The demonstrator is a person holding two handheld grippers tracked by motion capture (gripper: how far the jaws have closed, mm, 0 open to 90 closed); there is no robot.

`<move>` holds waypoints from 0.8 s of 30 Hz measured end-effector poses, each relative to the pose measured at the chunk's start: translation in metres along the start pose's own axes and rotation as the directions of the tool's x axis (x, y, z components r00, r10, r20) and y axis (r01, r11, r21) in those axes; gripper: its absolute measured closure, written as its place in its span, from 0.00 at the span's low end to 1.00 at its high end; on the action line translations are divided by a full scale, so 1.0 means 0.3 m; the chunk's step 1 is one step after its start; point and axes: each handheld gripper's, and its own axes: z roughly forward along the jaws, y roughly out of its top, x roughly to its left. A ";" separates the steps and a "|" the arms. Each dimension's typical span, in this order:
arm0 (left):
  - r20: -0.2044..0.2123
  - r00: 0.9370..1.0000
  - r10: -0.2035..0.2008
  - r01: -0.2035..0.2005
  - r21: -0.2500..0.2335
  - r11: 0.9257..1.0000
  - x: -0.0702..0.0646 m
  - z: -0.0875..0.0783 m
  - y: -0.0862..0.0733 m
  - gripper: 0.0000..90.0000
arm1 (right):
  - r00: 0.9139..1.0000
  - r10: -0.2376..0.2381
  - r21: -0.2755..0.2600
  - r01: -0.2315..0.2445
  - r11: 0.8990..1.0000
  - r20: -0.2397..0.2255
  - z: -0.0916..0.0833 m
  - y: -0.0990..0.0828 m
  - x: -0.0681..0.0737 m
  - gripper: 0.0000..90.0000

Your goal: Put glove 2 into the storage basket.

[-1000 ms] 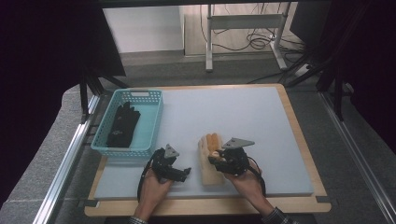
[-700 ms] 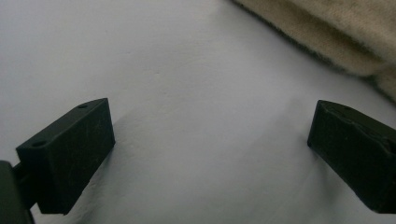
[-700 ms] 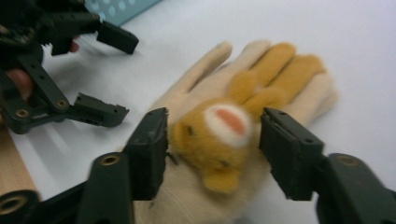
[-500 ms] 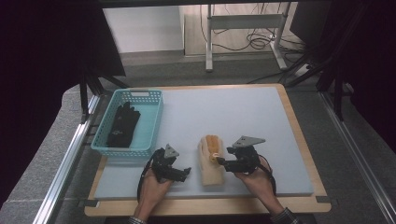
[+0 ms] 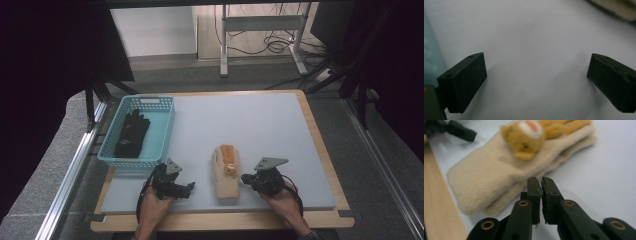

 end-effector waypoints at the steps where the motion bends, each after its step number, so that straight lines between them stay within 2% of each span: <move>1: -0.008 1.000 -0.005 0.005 -0.002 1.000 0.004 -0.004 -0.007 0.03 | 1.000 -0.011 0.005 0.011 1.000 -0.007 0.005 -0.001 0.007 0.95; 3: -0.011 1.000 -0.003 0.003 0.001 1.000 0.009 -0.009 -0.013 0.03 | 1.000 -0.022 0.013 0.022 1.000 -0.015 0.011 -0.002 0.014 0.95; 5: -0.009 1.000 -0.022 0.021 -0.012 1.000 0.016 -0.015 -0.027 0.03 | 0.999 -0.038 0.026 0.039 0.999 -0.023 0.026 -0.003 0.028 0.96; 9: 0.027 0.999 -0.047 0.048 -0.029 0.998 0.039 -0.018 -0.051 0.02 | 0.998 -0.048 0.032 0.049 0.998 -0.037 0.053 0.002 0.051 0.96; 24: 0.031 0.999 -0.034 0.036 -0.043 0.998 0.053 -0.029 -0.067 0.06 | 0.993 -0.098 0.028 0.100 0.995 -0.072 0.163 0.061 0.133 0.93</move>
